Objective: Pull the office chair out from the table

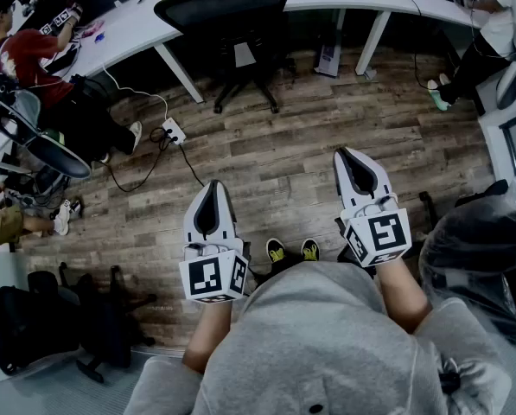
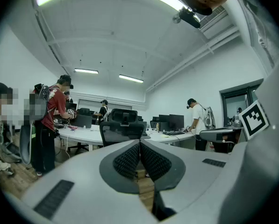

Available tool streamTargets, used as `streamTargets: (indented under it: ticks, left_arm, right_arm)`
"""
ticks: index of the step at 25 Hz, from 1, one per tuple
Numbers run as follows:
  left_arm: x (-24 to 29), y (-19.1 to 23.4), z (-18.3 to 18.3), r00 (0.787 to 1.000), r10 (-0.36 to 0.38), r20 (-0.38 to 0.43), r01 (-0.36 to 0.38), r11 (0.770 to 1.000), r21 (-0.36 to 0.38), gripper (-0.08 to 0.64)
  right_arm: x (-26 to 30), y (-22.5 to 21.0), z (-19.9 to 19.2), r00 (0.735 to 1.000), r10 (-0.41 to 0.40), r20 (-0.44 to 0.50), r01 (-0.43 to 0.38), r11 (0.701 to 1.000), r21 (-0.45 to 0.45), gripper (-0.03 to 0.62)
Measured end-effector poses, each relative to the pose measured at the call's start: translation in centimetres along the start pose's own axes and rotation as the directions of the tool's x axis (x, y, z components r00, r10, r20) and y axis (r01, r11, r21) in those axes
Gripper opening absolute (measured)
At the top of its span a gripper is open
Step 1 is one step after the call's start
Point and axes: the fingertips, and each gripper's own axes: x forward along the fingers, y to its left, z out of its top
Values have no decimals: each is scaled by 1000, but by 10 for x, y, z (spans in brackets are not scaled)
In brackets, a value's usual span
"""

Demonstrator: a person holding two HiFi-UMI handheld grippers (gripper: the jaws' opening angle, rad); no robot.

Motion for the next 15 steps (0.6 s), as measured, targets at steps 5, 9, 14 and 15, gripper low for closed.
streamTargets:
  ticks: [5, 9, 14, 15]
  left_arm:
    - [-1, 15, 4, 1000, 3, 16, -3, 1000, 3, 12]
    - [-4, 25, 6, 1000, -2, 20, 2, 1000, 0, 12]
    - [-6, 38, 10, 999, -18, 26, 18, 1000, -18, 12]
    - [-6, 41, 11, 999, -22, 28, 23, 1000, -21, 12]
  right_arm:
    - [9, 8, 15, 998, 67, 4, -65, 989, -132, 38]
    - [12, 9, 29, 996, 88, 26, -86, 994, -72, 38]
    - [14, 22, 41, 996, 83, 33, -81, 994, -72, 38]
    - [15, 27, 43, 995, 93, 36, -90, 993, -70, 38]
